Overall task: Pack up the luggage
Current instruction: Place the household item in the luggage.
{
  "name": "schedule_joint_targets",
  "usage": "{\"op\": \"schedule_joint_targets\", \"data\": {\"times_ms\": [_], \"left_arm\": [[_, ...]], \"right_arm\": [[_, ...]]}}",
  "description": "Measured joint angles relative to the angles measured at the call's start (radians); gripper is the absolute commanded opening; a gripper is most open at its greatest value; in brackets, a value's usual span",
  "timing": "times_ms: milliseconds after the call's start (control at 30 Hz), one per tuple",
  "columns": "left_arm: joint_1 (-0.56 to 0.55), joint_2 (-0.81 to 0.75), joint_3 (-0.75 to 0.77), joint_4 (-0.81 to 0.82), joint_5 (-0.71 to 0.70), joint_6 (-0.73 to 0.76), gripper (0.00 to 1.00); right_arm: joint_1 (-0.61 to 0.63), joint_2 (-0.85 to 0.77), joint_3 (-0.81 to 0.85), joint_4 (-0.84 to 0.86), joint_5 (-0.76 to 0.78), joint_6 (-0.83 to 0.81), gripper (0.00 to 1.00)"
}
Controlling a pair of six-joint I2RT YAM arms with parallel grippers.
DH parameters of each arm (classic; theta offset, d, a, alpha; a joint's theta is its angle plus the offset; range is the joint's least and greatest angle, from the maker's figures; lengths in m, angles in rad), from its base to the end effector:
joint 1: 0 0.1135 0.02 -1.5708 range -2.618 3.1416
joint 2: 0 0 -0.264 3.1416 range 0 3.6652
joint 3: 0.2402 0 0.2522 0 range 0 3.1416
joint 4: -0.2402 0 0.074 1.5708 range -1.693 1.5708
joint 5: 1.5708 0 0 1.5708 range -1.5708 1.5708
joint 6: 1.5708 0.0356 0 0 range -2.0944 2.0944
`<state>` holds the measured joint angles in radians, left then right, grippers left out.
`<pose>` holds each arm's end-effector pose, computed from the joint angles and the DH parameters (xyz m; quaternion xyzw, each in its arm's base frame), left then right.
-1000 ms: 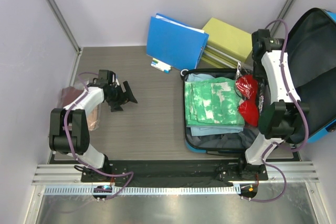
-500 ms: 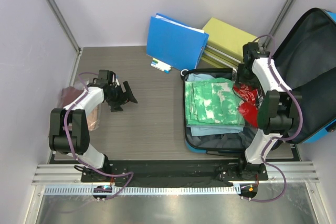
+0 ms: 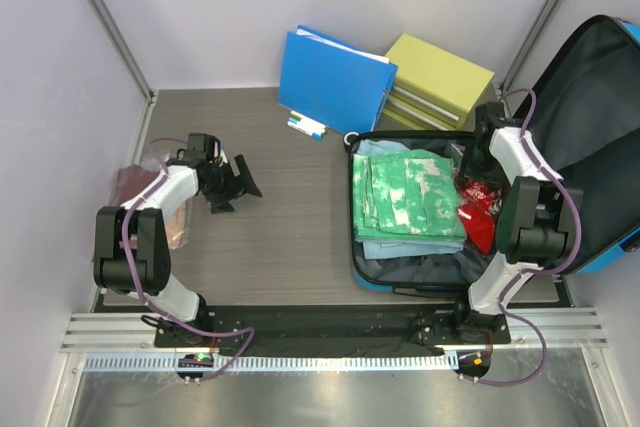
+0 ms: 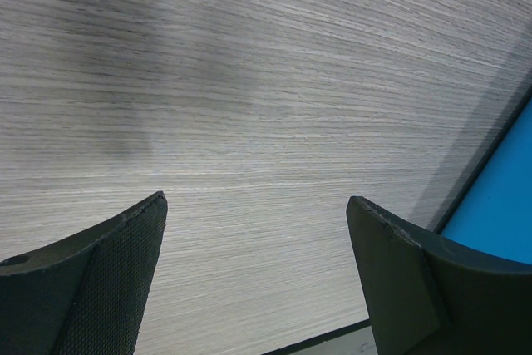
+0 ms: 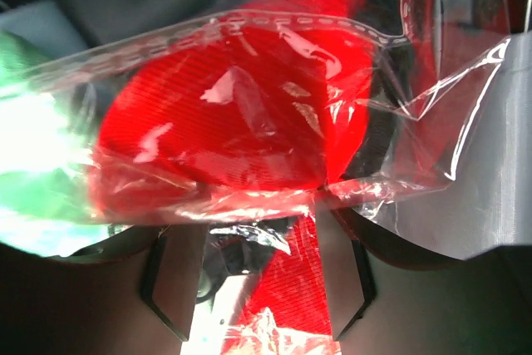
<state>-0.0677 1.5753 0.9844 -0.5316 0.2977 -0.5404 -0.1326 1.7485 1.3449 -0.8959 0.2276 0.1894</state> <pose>0.3035 -0.0310 0.1935 -0.1937 0.9451 -0.2038 0.1664 0.3405 -0.0535 0.2276 0.1730 0.9692 -0.1087 0.1375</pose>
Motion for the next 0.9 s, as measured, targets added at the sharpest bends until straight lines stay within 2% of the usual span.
{"op": "schedule_joint_targets", "data": {"times_ms": [300, 533, 900], "left_arm": [[0.000, 0.000, 0.000, 0.000, 0.000, 0.000, 0.89], [0.000, 0.000, 0.000, -0.001, 0.000, 0.001, 0.89], [0.000, -0.020, -0.002, -0.003, -0.002, 0.000, 0.90]], "right_arm": [[-0.010, 0.011, -0.001, -0.004, 0.023, -0.047, 0.59], [-0.013, 0.111, 0.051, -0.005, 0.028, -0.082, 0.57], [-0.015, 0.116, 0.000, 0.054, 0.015, -0.094, 0.56]]}}
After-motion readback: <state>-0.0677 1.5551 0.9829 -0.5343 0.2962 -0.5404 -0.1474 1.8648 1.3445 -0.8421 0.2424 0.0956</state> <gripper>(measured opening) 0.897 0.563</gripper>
